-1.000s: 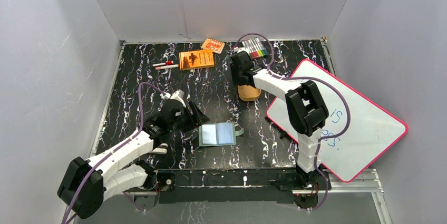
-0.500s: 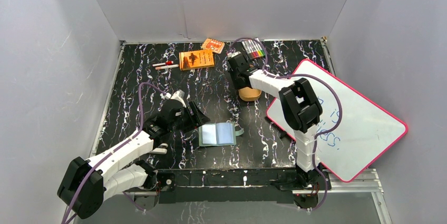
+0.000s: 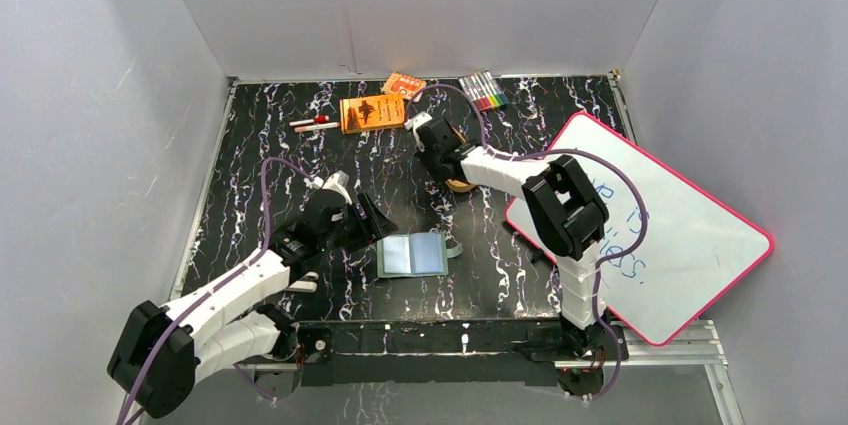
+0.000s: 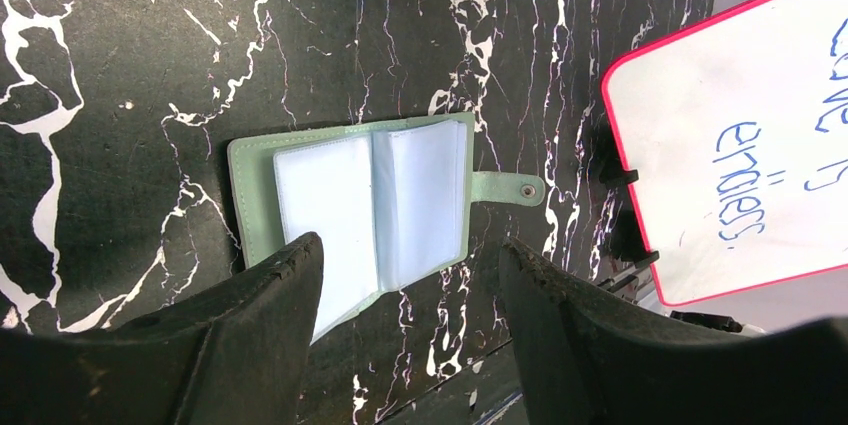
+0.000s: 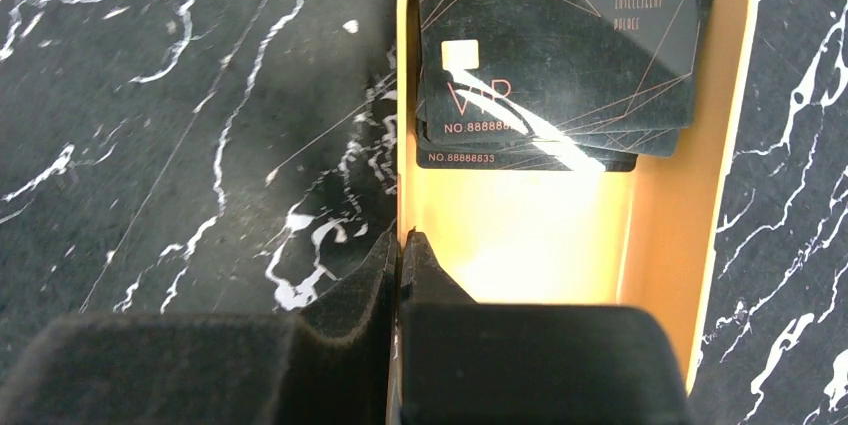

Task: Put the credit cards into the card holder
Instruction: Move the storage box to the center of the board.

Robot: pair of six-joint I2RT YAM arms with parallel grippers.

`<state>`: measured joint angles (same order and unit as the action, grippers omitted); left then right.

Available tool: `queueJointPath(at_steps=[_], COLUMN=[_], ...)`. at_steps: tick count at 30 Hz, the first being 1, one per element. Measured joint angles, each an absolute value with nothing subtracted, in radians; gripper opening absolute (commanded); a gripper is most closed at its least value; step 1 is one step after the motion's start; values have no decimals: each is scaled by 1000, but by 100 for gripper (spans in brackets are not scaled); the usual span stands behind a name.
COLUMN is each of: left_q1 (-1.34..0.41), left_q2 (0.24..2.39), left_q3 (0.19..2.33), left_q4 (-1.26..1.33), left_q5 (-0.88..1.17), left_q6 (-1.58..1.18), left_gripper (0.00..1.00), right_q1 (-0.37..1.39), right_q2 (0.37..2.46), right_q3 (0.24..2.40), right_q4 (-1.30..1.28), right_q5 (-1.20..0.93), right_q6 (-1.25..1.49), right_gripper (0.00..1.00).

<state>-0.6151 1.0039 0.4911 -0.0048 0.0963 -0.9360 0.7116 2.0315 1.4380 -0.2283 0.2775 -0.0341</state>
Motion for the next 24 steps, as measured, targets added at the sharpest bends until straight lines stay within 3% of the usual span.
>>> queueJointPath(at_steps=[24], left_q1=[-615], left_q2=[888], left_q3=[468], left_q4=[-82], left_q5=[51], left_q6=[-955], left_gripper=[63], right_q1=[857], right_q2=[1834], right_q3=[1176], right_q4=[-157], right_q5=[64], right_q6=[-402], right_gripper=[0])
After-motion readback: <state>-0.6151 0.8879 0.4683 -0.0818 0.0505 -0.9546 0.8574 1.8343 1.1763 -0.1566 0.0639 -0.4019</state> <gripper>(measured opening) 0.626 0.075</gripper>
